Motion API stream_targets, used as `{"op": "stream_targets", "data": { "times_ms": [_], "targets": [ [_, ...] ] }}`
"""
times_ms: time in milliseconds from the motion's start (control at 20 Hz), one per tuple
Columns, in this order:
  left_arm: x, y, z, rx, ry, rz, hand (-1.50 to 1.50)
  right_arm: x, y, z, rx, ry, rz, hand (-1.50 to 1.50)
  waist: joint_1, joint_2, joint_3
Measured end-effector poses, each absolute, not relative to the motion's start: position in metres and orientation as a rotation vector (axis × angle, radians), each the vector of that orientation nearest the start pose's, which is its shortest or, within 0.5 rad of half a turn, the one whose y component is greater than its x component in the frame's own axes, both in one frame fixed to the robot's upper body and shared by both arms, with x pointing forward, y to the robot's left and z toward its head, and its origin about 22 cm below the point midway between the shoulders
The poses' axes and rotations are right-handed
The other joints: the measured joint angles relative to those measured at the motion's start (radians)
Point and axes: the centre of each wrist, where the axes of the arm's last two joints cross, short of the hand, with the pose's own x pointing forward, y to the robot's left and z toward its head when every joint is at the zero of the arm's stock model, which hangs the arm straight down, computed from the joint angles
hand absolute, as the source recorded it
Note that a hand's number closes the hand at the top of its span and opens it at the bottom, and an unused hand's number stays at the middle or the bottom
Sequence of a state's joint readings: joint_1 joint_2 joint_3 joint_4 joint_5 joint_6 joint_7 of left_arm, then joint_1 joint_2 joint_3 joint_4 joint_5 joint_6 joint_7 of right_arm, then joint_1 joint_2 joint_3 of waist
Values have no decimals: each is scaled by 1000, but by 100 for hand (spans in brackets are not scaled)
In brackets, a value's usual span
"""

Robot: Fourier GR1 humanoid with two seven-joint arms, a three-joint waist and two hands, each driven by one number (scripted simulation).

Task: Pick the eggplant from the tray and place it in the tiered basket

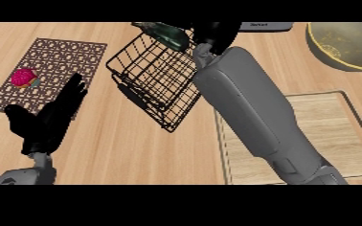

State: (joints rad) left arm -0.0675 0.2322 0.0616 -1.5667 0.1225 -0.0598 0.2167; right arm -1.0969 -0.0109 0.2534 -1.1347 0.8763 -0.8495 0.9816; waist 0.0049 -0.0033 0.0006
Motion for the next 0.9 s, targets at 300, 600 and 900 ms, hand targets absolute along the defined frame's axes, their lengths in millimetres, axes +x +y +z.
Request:
{"op": "stream_targets", "data": {
  "times_ms": [300,600,900],
  "targets": [
    [256,294,36,92,-1411,-79,0,358,-75,235,-817,-1809,-398,-150,-27,-7,0],
    [252,298,33,96,-1401,-67,0,317,-142,237,-849,-1802,-555,-150,-39,-9,0],
    [244,301,31,99,-1407,-65,0,250,-200,240,-885,-1816,-626,-150,-36,-7,0]
  ]
}}
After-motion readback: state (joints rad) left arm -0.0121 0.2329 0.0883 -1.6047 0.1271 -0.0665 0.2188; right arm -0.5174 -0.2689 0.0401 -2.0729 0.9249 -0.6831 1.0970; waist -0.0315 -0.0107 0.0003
